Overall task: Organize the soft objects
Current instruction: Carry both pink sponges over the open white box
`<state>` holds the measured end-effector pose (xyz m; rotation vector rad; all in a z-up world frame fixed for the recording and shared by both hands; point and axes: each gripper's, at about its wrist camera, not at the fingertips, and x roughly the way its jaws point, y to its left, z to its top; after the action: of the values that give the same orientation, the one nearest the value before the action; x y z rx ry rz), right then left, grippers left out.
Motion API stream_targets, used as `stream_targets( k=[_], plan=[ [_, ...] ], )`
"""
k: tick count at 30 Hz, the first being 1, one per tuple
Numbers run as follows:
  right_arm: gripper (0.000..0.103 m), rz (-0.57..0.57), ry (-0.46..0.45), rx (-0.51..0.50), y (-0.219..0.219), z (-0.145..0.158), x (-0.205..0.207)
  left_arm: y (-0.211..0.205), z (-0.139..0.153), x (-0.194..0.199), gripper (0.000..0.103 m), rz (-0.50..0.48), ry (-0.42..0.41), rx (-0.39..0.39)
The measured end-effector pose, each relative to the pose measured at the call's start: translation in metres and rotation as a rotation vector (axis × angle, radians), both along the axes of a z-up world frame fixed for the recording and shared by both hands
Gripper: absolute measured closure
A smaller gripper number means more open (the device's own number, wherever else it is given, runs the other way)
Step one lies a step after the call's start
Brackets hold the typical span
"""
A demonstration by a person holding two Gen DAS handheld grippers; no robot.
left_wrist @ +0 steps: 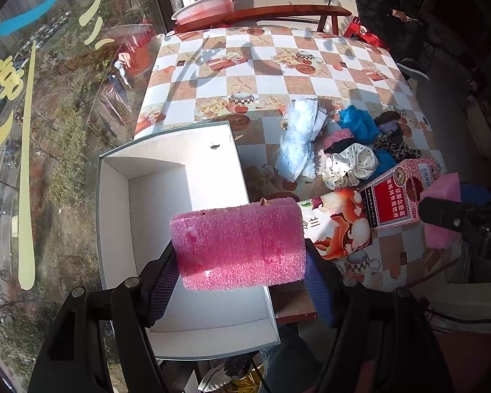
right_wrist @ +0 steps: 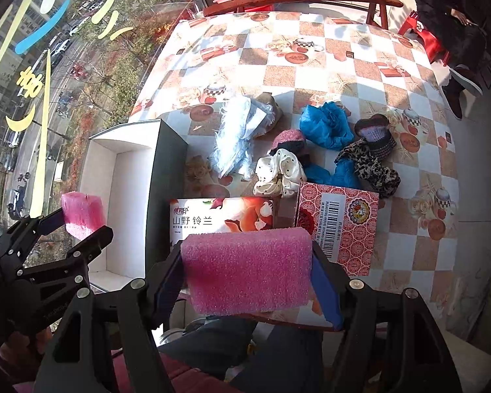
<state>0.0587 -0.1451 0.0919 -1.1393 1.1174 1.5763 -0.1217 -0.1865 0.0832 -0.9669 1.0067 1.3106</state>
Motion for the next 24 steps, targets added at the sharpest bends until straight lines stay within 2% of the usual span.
stream_targets(
  k=[14,24],
  plan=[
    [0.032,0.083,-0.014,0.010,0.006,0.001,-0.032,-0.005,0.000,-0.026,0.029,0.077,-0.007,0.008],
    [0.032,0.113,-0.014,0.012,0.005,0.001,-0.042,-0.007,-0.001,-0.035,0.029,0.099,-0.008,0.006]
  ],
)
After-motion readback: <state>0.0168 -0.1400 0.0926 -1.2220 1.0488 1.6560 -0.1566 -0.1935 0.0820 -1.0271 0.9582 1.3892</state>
